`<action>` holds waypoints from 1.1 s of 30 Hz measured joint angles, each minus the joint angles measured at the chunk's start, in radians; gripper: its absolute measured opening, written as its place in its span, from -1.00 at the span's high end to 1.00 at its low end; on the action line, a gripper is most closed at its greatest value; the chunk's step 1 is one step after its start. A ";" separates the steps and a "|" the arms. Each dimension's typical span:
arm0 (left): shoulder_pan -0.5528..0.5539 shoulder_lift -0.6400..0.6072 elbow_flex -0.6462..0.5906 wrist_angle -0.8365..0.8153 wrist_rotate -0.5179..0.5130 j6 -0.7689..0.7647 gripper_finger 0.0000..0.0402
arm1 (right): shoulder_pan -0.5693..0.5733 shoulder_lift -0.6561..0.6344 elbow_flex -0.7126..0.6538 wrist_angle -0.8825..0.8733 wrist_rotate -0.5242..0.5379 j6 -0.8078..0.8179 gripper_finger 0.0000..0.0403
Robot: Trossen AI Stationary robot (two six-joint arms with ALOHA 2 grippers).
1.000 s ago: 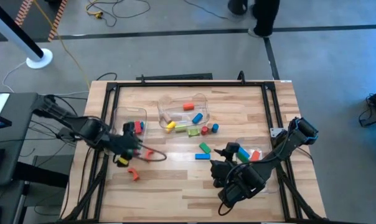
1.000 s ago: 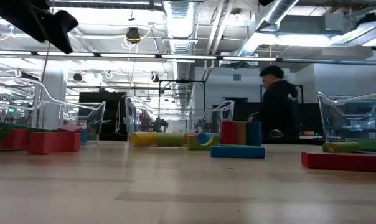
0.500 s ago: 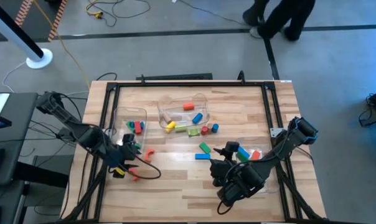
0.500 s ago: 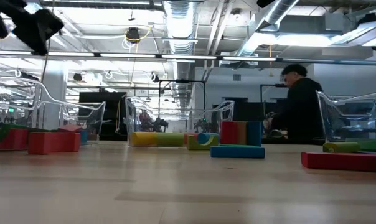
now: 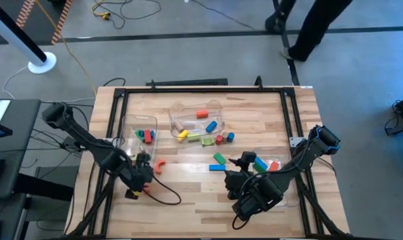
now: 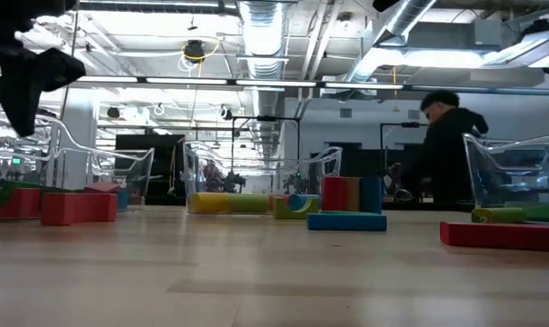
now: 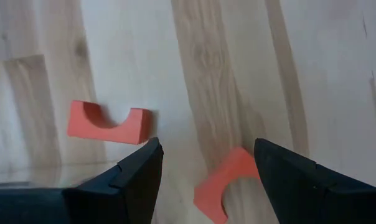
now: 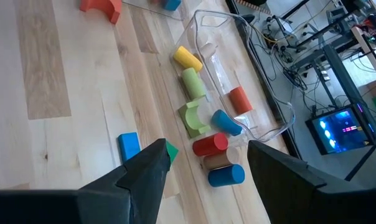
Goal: Sort blocks by size
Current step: Put the blue rectangular block into the right transparent bin
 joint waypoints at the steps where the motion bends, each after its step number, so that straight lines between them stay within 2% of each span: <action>1: 0.000 0.013 0.000 0.010 0.006 0.006 -0.23 | 0.000 0.000 0.000 0.000 0.000 0.000 -0.26; 8: 0.000 0.092 0.000 0.179 0.002 0.103 -0.23 | 0.000 0.000 0.000 0.000 0.000 0.000 -0.26; 14: 0.028 0.164 0.000 0.402 -0.103 0.228 -0.23 | 0.002 0.000 0.000 -0.001 -0.006 0.000 -0.26; 18: 0.079 0.228 0.000 0.545 -0.117 0.291 -0.23 | 0.013 0.000 0.000 -0.006 -0.034 0.006 -0.26; 28: 0.262 0.421 0.000 0.848 -0.115 0.358 -0.23 | 0.082 0.000 0.000 -0.063 -0.045 0.128 -0.26; 33: 0.364 0.499 0.000 0.994 0.004 0.346 -0.23 | 0.114 0.000 -0.004 -0.069 -0.045 0.179 -0.26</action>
